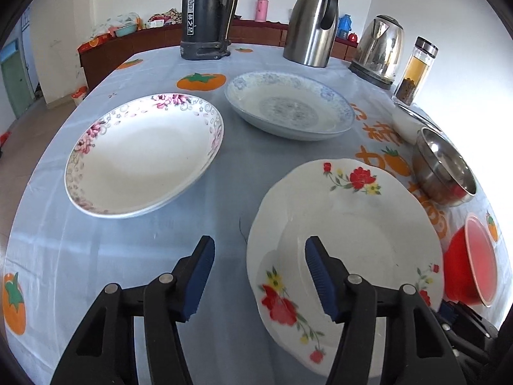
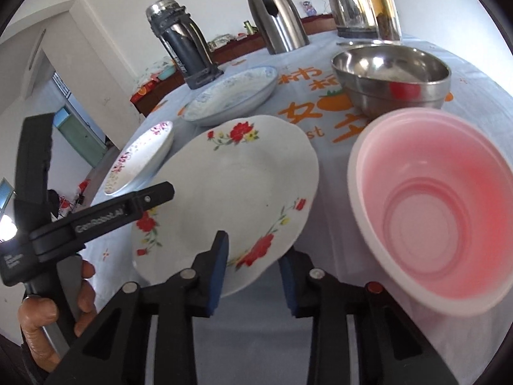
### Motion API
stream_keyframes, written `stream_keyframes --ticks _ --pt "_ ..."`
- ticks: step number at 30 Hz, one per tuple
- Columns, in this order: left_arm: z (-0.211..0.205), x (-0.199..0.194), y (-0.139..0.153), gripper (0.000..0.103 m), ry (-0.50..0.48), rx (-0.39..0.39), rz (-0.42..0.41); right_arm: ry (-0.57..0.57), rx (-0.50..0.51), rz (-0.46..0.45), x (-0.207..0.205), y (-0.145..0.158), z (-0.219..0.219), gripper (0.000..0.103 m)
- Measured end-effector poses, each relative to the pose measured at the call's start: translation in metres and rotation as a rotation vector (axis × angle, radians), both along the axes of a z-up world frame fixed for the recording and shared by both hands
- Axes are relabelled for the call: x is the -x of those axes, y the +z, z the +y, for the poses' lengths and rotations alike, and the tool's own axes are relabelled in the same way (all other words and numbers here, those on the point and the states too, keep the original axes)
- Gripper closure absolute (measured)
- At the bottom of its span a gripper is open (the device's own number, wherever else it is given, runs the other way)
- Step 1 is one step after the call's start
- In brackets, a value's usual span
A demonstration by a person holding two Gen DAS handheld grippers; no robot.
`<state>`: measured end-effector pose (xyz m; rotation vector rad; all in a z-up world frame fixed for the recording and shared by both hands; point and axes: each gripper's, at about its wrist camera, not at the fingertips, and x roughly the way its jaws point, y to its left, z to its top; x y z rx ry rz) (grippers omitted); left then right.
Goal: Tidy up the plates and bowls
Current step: 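Reach the right gripper to the red-flower plate rim and grasp it, then lift the red-flower plate with the right gripper toward the blue-patterned plate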
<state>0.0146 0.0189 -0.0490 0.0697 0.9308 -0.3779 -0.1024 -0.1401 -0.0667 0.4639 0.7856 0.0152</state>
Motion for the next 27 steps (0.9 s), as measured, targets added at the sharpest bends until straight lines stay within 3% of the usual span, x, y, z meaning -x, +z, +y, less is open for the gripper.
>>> stream_keyframes --ticks 4,8,9,12,19,27 --pt "-0.003 -0.009 -0.009 0.042 -0.002 0.017 0.046 -0.009 0.001 0.004 -0.006 0.001 -0.004 0.073" --pt "-0.013 -0.009 -0.008 0.042 -0.029 0.007 0.030 0.006 0.068 0.009 -0.014 0.001 0.000 0.079" --pt "-0.014 -0.009 -0.009 0.046 -0.038 0.018 0.027 0.011 0.062 0.006 -0.016 0.000 -0.001 0.080" --pt "-0.019 -0.007 -0.010 0.047 -0.028 -0.025 -0.009 0.017 0.054 0.004 -0.019 -0.001 -0.003 0.080" --pt "-0.004 -0.008 -0.005 0.054 0.021 0.026 -0.016 0.032 0.088 -0.023 -0.017 0.004 0.004 0.080" --pt "-0.001 -0.004 0.019 0.054 0.044 0.016 -0.123 0.032 0.087 -0.074 -0.025 0.027 0.008 0.080"
